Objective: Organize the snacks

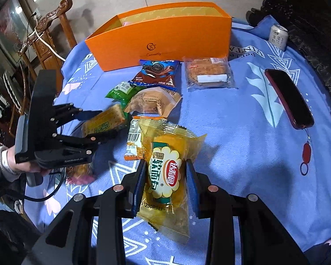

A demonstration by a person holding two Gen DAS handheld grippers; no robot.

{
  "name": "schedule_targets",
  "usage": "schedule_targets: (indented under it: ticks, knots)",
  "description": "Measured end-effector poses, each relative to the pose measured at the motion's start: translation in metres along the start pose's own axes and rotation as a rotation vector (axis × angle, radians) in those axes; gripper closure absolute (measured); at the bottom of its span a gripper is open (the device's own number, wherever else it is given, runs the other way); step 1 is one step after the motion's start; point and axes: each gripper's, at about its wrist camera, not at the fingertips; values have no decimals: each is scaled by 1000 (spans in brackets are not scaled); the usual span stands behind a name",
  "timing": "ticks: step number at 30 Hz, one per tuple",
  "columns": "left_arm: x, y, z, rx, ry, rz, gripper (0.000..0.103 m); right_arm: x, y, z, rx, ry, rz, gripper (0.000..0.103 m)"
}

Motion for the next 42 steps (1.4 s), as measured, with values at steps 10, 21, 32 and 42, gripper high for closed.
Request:
schedule_targets:
  ticks: [10,21,32,42]
  knots:
    - [25,-1,12,88,52,-39,57,5,4,-3,-21,12,-37,68]
    - [101,36,37,171,129,-179,57,20,46,4,-14,62,-136,68]
    - [134,128,81,222,212,-297,57,29,140,7,16,115,-290,68]
    - [89,235,124,282,253,-324,57,-4,252,7,32,76,-427,68]
Point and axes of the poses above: each gripper's, at about its wrist camera, not at the fingertips, and x roughly against the way its jaws point, z to its left, y to its top, and after that the axes turned 13 degrees about -z, right-handed
